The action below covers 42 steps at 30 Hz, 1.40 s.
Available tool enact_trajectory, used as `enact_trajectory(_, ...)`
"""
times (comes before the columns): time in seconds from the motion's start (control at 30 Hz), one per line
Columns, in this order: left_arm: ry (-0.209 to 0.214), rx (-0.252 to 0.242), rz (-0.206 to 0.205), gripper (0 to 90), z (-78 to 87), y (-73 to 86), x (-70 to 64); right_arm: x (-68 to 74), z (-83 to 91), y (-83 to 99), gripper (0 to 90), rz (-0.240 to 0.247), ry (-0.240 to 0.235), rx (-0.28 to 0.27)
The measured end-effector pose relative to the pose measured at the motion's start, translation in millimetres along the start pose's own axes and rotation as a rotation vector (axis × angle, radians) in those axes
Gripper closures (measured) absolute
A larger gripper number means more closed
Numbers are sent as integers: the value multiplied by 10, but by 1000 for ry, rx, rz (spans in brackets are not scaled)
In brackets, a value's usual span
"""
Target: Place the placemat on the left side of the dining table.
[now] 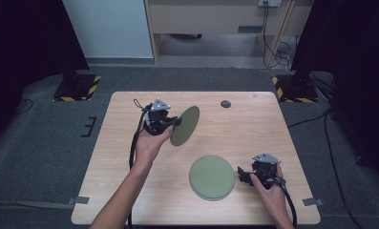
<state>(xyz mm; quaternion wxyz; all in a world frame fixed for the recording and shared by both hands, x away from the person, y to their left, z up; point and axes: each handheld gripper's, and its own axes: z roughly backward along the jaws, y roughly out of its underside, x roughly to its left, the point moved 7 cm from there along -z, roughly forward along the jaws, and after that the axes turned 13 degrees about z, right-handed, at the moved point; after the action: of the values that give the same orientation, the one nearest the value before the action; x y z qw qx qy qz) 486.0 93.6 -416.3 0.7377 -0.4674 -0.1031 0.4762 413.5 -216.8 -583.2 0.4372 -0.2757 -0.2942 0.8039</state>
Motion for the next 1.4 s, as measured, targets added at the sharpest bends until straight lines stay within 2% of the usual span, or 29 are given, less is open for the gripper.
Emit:
enact_trajectory(0.57, -55, -13, 2, 856, 192, -82, 228, 5, -16, 3, 47, 2, 0, 2)
enact_trajectory(1.4, -108, -15, 23, 856, 393, -64, 545, 10, -20, 5, 47, 4, -4, 8)
